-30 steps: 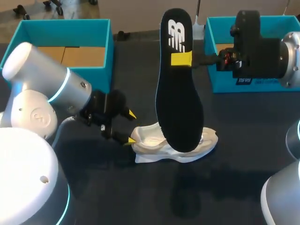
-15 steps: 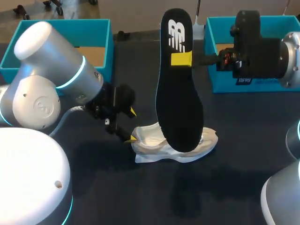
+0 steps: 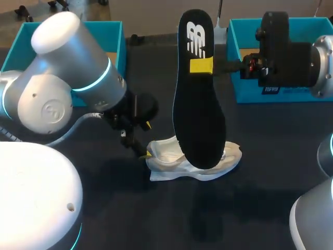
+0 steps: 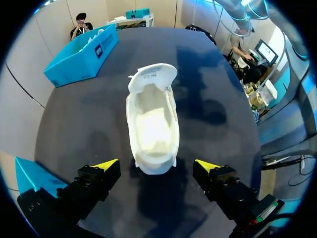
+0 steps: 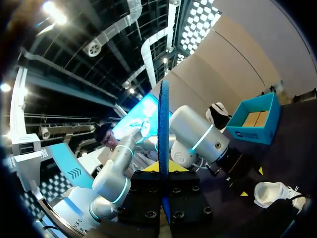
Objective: Take the shoe out of the shoebox, open the shoe tongue, remove and reinsert the insole, then place the shoe into the shoebox
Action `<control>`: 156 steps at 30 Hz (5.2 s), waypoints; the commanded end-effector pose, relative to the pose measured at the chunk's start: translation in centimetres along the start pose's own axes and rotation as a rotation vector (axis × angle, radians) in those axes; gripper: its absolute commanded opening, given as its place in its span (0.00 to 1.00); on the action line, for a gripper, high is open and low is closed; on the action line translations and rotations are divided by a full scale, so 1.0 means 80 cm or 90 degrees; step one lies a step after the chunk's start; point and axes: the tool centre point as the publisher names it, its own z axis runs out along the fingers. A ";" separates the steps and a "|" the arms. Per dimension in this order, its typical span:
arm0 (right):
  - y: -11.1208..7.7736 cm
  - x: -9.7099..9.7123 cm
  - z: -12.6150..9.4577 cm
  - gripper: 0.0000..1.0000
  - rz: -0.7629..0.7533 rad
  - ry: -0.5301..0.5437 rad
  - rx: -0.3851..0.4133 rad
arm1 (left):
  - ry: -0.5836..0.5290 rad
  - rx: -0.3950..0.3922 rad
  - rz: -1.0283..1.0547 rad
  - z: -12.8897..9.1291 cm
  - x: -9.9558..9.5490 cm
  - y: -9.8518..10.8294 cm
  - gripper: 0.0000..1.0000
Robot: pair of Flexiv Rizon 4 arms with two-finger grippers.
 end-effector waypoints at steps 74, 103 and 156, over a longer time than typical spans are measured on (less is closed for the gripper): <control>-0.006 0.010 0.007 0.00 0.000 -0.006 -0.010 | -0.050 -0.139 -0.016 0.096 -0.075 -0.080 1.00; -0.006 0.010 0.007 0.00 0.000 -0.006 -0.010 | 0.003 -0.130 -0.007 0.150 -0.066 -0.081 0.44; -0.006 0.010 0.007 0.00 0.000 -0.006 -0.010 | 0.412 -0.132 0.502 0.096 -0.063 -0.111 0.00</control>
